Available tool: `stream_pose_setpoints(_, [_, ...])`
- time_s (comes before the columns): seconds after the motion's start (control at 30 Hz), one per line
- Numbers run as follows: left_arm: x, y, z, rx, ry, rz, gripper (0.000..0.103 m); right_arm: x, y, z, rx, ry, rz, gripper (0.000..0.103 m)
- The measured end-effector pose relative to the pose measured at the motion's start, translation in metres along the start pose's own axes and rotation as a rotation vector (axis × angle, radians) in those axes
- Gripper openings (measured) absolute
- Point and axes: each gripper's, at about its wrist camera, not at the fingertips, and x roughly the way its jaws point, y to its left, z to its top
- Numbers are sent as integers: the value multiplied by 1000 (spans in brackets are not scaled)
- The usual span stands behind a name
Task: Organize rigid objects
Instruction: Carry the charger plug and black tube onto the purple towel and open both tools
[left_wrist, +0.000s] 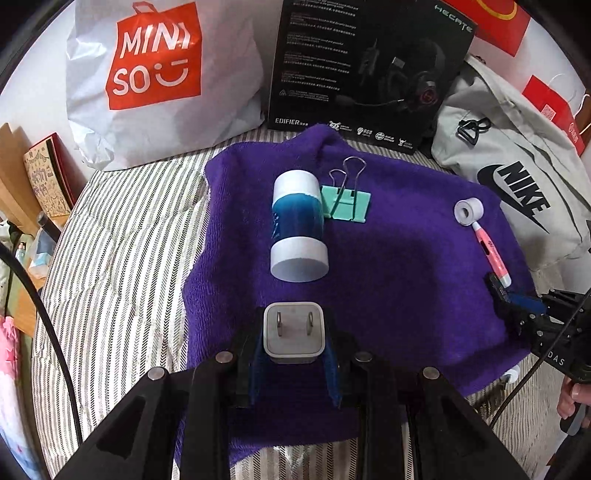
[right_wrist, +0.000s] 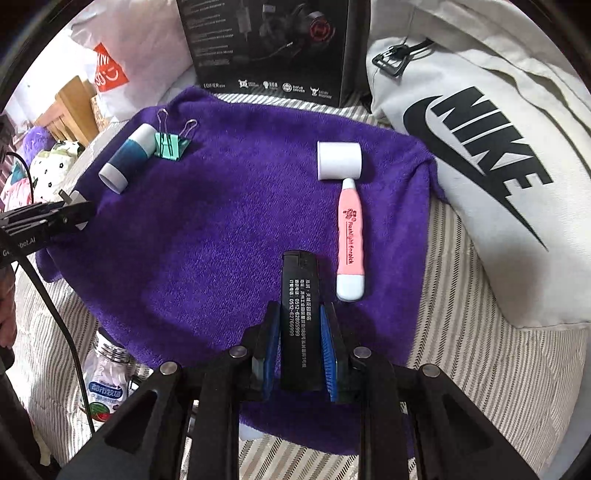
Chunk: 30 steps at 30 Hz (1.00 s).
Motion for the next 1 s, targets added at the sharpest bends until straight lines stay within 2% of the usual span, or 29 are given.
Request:
stream_pose_setpoints(0.3, [18,-10,7,41,19,25,26,2,1,1,-9,-2,-6,22])
stream_pose_setpoints(0.73, [21,-17,4,67,21,55,27,2,0,-1,-29,-11,2,22])
stream_pose_setpoints(0.8, [21,-18,3,66,28,51,29,2,0,-1,-37,-8,9,23])
stream_pose_setpoints(0.87, [20,-20,1,71,38,44,35,1,-2,0,-38,-6,26,24])
stream_pose_setpoints(0.93, [18,-21,-2,73,48,31,41,1,-4,0,-36,1,42,29])
stream_pose_setpoints(1.0, [17,-22,-5,72,57,18,49,0,-5,-1,-29,9,71,41])
